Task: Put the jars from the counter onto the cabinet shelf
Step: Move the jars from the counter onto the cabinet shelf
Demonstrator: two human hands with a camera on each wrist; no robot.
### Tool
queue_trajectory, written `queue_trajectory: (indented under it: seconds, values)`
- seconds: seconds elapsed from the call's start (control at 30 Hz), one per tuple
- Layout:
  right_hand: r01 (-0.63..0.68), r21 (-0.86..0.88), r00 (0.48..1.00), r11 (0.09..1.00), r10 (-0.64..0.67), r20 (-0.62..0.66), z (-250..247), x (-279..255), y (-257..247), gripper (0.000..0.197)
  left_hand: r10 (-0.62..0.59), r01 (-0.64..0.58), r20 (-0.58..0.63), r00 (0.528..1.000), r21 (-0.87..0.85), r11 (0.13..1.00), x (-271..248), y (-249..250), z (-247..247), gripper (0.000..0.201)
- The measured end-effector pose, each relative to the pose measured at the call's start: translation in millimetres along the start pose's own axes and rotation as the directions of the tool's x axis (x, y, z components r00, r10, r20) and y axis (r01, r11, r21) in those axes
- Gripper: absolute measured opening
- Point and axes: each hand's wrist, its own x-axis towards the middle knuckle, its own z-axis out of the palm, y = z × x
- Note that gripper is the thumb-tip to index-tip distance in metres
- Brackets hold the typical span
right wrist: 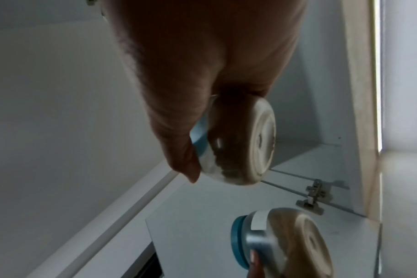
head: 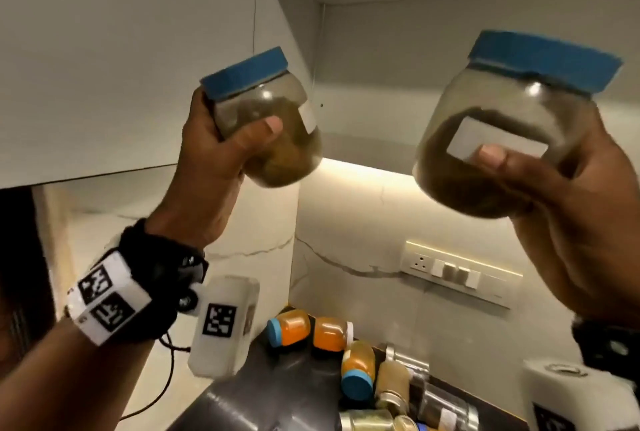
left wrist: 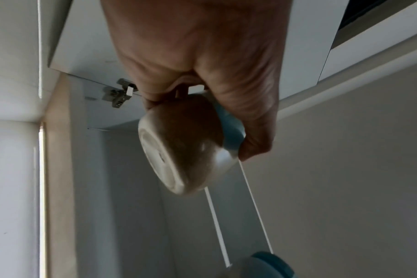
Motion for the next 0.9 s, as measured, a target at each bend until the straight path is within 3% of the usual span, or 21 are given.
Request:
queue_trajectory:
  seconds: [0.17, 0.43, 0.57, 0.7, 0.83, 0.9]
  values:
    - [-0.027, 0.029, 0.999, 0.999, 0.026, 0.027, 6.4, 30.9, -12.3, 0.087, -0.072, 0.070, -0.026, 0.997, -0.061, 0.996, 22.7, 17.0, -10.9, 0.083]
    - [-0.155, 0.039, 0.988, 0.987, 0.154, 0.024, 21.0, 89.4, 10.9, 0.078, -0.187, 0.183, -0.048, 0.981, -0.087, 0.979, 84.4, -8.0, -19.4, 0.065]
    - [-0.215, 0.022, 0.977, 0.976, 0.215, -0.006, 33.2, 126.0, 23.8, 0.081, -0.283, 0.281, 0.011, 0.959, -0.133, 0.950, 129.9, -24.0, -16.3, 0.070]
    - [-0.304, -0.033, 0.953, 0.952, 0.303, -0.020, 38.3, 168.5, 39.3, 0.075, -0.330, 0.323, -0.025, 0.944, -0.146, 0.935, 167.2, -35.7, -11.1, 0.082]
    - [-0.361, -0.036, 0.932, 0.932, 0.360, -0.040, 42.1, 205.2, 57.5, 0.072, -0.358, 0.355, -0.023, 0.933, -0.087, 0.931, 198.3, -49.0, -10.7, 0.075]
    - [-0.383, -0.044, 0.923, 0.923, 0.381, -0.048, 46.1, 218.2, 63.0, 0.065, -0.375, 0.374, -0.018, 0.927, -0.047, 0.926, 210.5, -58.9, -11.7, 0.081]
